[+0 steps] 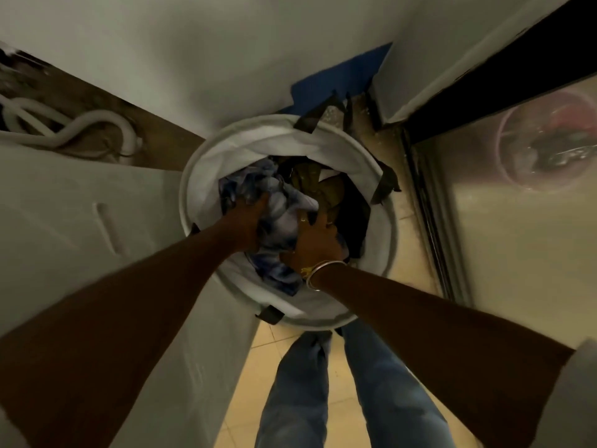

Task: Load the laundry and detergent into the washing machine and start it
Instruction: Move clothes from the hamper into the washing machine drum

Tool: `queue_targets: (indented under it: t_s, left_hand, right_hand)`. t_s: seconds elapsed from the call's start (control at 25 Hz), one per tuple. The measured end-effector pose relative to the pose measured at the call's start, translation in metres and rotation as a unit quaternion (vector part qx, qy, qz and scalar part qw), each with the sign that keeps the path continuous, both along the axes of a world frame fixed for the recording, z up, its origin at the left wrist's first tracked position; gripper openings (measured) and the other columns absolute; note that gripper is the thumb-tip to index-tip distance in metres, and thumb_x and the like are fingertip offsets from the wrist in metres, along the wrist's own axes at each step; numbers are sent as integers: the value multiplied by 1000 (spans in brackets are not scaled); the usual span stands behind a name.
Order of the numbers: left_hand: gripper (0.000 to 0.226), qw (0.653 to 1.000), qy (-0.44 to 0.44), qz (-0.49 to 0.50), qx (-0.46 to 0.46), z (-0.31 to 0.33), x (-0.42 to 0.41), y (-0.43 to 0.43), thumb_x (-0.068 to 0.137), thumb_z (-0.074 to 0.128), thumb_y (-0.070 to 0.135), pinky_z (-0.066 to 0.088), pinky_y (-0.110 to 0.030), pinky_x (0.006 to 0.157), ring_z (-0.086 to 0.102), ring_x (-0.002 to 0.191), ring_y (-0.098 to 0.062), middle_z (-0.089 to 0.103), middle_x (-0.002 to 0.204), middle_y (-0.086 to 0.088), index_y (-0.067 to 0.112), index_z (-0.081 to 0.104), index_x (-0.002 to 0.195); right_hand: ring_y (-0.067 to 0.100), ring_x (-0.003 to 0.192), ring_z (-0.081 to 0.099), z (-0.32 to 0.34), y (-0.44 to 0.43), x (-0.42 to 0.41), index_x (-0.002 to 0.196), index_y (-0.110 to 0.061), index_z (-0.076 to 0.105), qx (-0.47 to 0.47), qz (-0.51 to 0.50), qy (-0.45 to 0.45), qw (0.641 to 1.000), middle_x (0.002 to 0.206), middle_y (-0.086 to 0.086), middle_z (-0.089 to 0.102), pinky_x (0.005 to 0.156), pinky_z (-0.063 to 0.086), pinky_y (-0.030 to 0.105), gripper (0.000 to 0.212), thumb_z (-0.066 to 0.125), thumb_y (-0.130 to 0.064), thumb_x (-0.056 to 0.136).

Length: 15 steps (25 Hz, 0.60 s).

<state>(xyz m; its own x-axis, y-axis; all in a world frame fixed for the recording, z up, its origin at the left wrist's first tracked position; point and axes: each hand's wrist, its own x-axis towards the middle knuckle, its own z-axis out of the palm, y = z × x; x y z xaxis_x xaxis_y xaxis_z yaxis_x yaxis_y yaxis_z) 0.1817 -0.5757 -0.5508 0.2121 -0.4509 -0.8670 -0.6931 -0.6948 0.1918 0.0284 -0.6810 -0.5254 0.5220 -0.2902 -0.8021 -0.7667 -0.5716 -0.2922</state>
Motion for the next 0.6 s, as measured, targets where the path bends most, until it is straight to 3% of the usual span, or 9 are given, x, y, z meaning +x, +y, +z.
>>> queue_targets:
  t_s: [0.08,0.16,0.24,0.36,0.4,0.48,0.6]
  left_hand:
    - [140,998,-43,-44,2,-32,2,6,62,79,61,23,-60,115,12,144,-49,7,158,-28,24,-21,153]
    - [130,993,-100,-60,-3,-50,-3,9,66,70,68,34,-62,107,31,133,-53,21,149,-33,25,-15,154]
    - [108,988,-135,-55,-45,-59,-12,11,72,67,61,48,-56,94,49,116,-49,40,137,-30,20,9,155]
    - [58,986,-89,22,-142,-56,-18,12,85,65,27,56,-50,75,64,93,-42,61,108,-26,6,42,133]
    - [45,984,-88,38,-151,-50,-19,13,88,62,20,55,-49,75,65,90,-42,63,103,-26,3,47,127]
    - [35,981,-93,39,-166,-30,-16,10,93,57,17,50,-45,82,64,97,-41,65,107,-27,-1,54,123]
    - [50,982,-96,16,-161,13,-1,3,94,55,31,43,-48,99,55,116,-42,55,129,-25,4,51,136]
  right_hand:
    - [45,130,31,-20,8,-5,151,-21,16,-33,29,-9,999,150,20,18,91,49,53,105,76,-56,72]
    - [42,123,37,-36,16,-13,148,-18,22,-74,75,-25,994,142,21,27,82,54,50,103,79,-52,69]
    - [39,112,48,-48,21,-20,143,-15,32,-105,119,-44,986,133,21,39,71,57,44,86,78,-37,74]
    - [36,81,65,-52,18,-24,137,-11,50,-107,121,-101,982,113,21,58,56,53,37,57,69,-16,83]
    - [36,77,66,-48,16,-23,137,-11,52,-91,120,-115,982,111,20,60,56,52,37,54,66,-14,85]
    - [39,88,64,-32,11,-21,143,-14,46,-51,106,-117,986,121,19,55,66,52,41,53,58,-18,92]
    - [41,99,62,2,4,-18,145,-23,43,-28,34,-130,991,137,14,46,77,51,43,59,59,-31,88]
